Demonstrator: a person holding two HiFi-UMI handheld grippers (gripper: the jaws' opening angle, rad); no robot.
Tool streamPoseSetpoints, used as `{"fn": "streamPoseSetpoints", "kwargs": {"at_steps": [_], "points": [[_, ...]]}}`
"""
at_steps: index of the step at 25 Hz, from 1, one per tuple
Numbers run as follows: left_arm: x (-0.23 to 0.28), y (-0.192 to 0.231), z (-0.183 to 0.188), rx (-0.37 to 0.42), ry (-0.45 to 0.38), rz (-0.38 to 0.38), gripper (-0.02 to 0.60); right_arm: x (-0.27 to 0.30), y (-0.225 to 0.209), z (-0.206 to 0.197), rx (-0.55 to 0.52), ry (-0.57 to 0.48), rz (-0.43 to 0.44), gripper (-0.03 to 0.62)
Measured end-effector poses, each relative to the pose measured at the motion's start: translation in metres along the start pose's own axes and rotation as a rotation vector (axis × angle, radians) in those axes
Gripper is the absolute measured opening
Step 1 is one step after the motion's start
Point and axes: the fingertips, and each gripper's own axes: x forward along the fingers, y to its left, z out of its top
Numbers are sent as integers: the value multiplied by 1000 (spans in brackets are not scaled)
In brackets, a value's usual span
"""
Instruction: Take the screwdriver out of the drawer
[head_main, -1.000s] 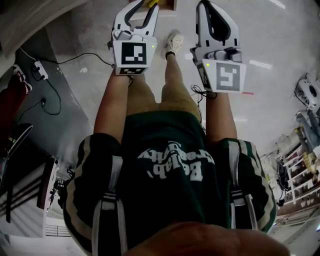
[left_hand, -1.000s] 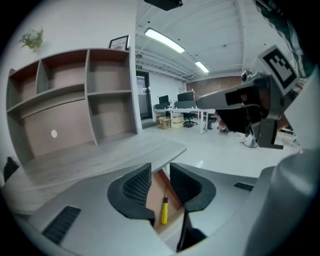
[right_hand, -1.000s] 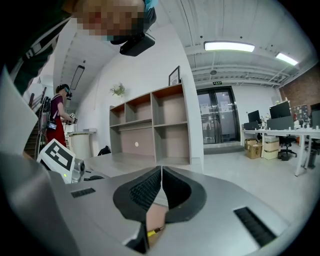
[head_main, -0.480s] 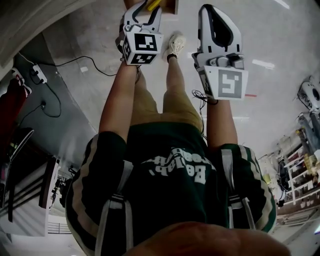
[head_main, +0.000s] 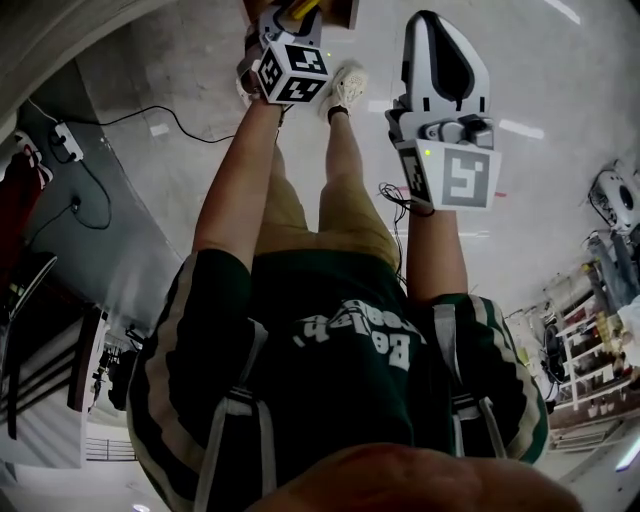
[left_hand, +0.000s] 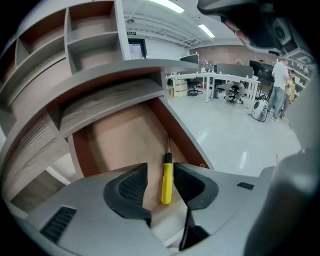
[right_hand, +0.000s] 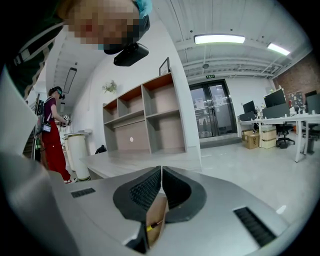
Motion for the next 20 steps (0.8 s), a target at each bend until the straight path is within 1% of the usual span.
{"fn": "streamPoseSetpoints", "kwargs": {"at_steps": [2,6,12,15,20], "points": [[6,-9,-1,12,15,-10,173,-2,-3,0,2,-11,-6,34],[18,-14,-2,25,50,7,173,-7,-8,-16,29,50,5,34],[38,-14,-17,18,107,14,173,-7,-17,-12,13,7,1,34],[46,-15,-22,8,125,19,173,-10,-24,-16,10,8,-6,34],[55,-22,-18,33,134,21,173,-14,-32,-23,7,25,-4,34]]}}
